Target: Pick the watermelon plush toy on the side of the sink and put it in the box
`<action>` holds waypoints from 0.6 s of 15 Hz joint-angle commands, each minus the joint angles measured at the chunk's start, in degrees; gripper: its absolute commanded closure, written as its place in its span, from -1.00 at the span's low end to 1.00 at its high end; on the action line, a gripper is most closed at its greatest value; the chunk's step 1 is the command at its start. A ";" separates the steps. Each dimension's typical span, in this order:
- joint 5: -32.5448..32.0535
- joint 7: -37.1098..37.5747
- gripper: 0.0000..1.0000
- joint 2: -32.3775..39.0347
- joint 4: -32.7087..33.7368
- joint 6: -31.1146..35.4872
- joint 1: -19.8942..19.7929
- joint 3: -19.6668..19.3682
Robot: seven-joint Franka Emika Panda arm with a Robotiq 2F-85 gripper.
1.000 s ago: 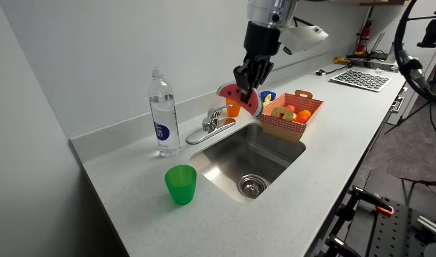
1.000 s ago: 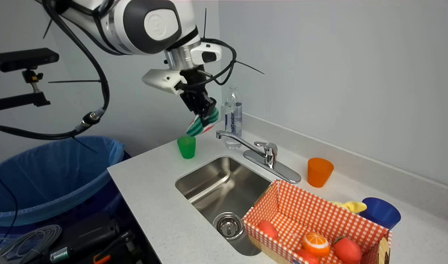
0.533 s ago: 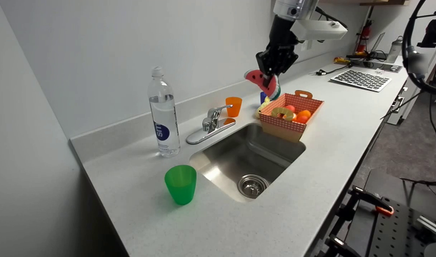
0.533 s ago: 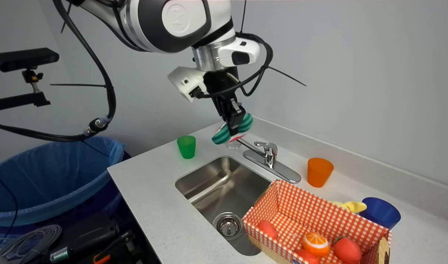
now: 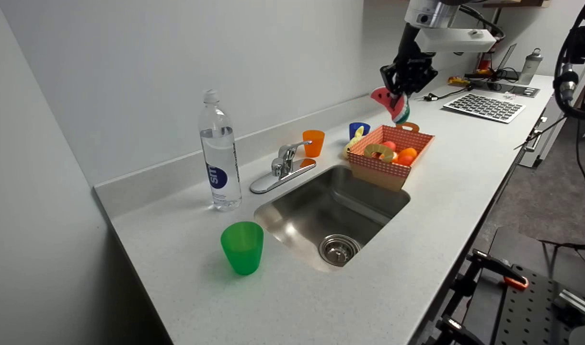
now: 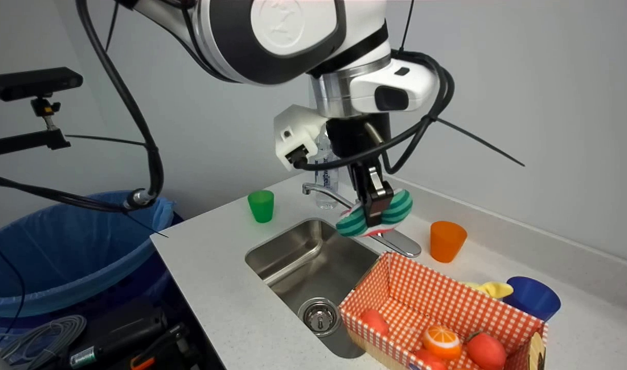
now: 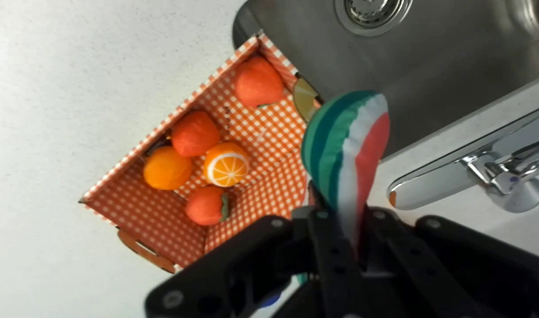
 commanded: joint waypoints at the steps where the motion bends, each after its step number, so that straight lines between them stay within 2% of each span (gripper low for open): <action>1: -2.87 4.43 0.95 -0.42 -0.66 -1.24 -3.01 -1.23; 5: -4.30 6.94 0.95 -0.11 -1.19 -0.60 -5.46 -2.63; 9: -3.30 5.19 0.95 1.86 -0.37 0.05 -5.99 -4.24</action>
